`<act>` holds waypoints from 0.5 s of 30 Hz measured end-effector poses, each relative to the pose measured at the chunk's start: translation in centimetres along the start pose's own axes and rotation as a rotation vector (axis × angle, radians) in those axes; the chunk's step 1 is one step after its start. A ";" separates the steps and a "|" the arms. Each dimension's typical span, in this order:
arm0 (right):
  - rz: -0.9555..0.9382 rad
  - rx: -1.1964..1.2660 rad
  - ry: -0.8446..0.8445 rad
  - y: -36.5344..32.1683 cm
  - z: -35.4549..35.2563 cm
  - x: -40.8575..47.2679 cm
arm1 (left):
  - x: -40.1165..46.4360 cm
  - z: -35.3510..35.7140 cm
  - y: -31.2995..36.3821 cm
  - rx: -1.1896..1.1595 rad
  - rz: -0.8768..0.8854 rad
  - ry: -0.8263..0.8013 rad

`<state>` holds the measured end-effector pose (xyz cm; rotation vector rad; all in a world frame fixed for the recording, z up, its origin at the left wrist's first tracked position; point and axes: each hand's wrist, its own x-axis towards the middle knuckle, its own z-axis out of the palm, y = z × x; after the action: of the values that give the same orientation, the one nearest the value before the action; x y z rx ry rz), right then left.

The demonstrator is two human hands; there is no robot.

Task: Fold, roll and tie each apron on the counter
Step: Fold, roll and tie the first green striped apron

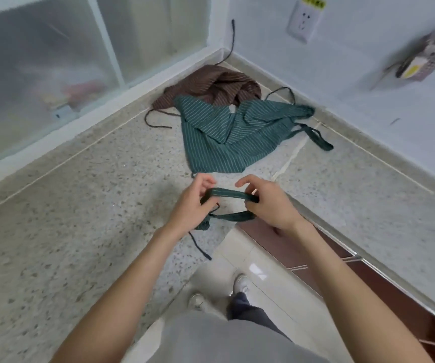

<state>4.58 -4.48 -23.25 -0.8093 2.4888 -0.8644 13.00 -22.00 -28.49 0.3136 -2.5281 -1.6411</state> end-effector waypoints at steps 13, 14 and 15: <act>-0.046 0.776 0.047 9.8 -18.8 -9.6 | 7.1 13.5 18.5 -0.264 0.232 -0.331; -0.089 0.839 0.032 10.8 -21.2 -10.6 | 7.9 15.4 20.6 -0.298 0.251 -0.319; -0.123 0.884 0.010 11.1 -22.5 -11.0 | 8.4 16.3 21.7 -0.328 0.258 -0.296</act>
<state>-3.00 19.33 -12.17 -0.6163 1.7535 -1.8009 -0.89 -0.89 -15.51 -0.2942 -2.2970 -2.0706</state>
